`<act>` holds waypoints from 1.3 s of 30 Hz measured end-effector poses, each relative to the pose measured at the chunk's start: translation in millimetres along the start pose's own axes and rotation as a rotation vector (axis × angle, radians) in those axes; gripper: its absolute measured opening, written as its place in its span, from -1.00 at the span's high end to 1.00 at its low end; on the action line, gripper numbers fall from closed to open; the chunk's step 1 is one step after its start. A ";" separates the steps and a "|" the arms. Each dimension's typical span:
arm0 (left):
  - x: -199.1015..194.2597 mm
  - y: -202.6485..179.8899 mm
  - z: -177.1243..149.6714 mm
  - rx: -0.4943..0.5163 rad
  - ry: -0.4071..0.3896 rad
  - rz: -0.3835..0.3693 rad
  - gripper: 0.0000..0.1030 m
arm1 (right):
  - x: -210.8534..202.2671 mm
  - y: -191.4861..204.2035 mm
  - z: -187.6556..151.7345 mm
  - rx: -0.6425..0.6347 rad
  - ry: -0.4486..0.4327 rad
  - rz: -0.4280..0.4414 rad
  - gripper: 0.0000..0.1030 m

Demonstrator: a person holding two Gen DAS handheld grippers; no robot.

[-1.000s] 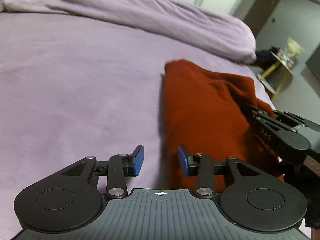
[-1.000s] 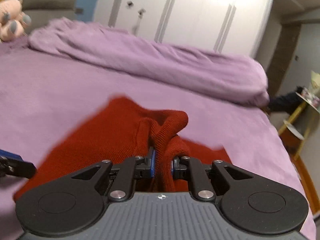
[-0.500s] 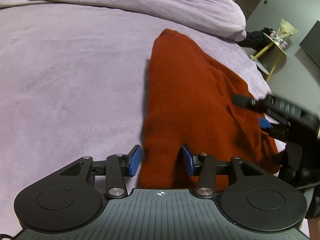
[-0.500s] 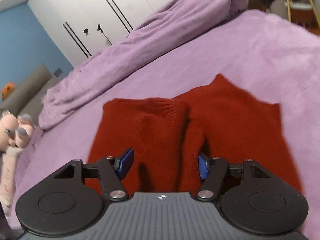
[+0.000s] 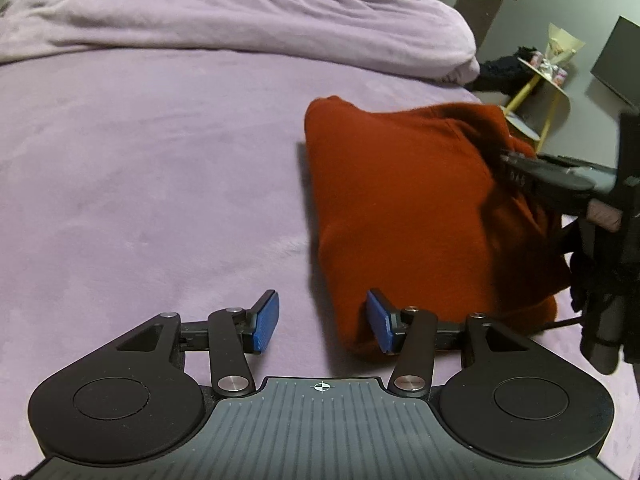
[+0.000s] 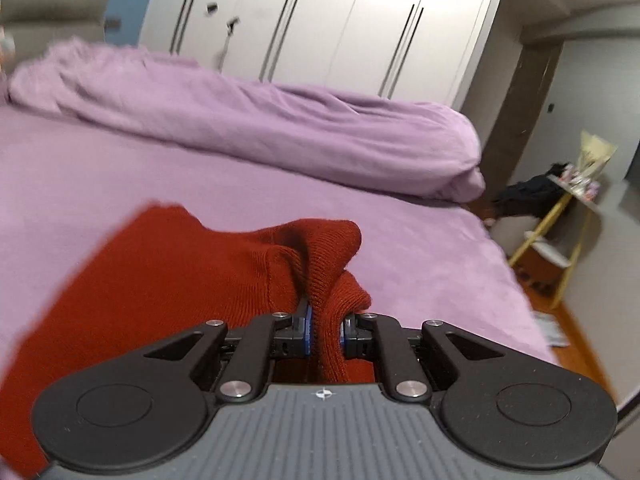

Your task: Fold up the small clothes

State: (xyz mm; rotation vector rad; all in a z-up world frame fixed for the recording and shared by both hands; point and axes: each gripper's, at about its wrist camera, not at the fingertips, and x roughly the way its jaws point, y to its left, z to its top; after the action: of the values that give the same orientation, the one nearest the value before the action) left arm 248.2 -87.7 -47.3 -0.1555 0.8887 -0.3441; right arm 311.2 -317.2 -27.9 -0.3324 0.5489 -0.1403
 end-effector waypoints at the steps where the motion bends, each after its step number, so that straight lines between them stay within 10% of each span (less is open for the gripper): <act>1: 1.4 -2.9 0.1 0.000 0.003 -0.017 -0.11 | 1.6 -3.4 -7.6 -0.013 0.012 -0.027 0.80; 6: 11.4 -14.4 0.1 0.003 0.023 -0.024 -0.15 | 21.3 -12.4 -33.5 0.019 0.082 -0.012 0.75; 19: -5.1 -20.2 -21.5 0.004 0.031 -0.040 -0.15 | -97.8 -95.6 -123.1 0.791 0.085 0.331 -0.04; 23: 4.8 -35.2 -25.6 0.032 0.072 -0.023 -0.15 | -70.1 -77.4 -122.4 0.796 0.134 0.338 0.05; 26: 15.7 -43.1 -21.5 0.041 0.092 0.009 -0.14 | -54.7 -70.1 -117.1 0.817 0.155 0.320 0.65; 31: 20.0 -44.5 -11.6 0.018 0.090 0.050 -0.09 | -61.4 -107.2 -153.2 1.222 0.027 0.659 0.70; 34: 21.4 -43.7 -9.1 0.016 0.088 0.098 -0.17 | -50.7 -106.7 -160.5 1.080 0.198 0.443 0.70; 39: 23.9 -38.4 -9.9 -0.008 0.124 0.105 -0.18 | -58.3 -92.0 -136.5 0.844 0.199 0.378 0.66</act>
State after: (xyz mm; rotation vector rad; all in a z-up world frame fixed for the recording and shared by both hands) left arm 245.5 -132.0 -60.5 -0.0953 1.0168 -0.2543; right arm 185.3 -427.8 -77.1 0.6119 0.6890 -0.0292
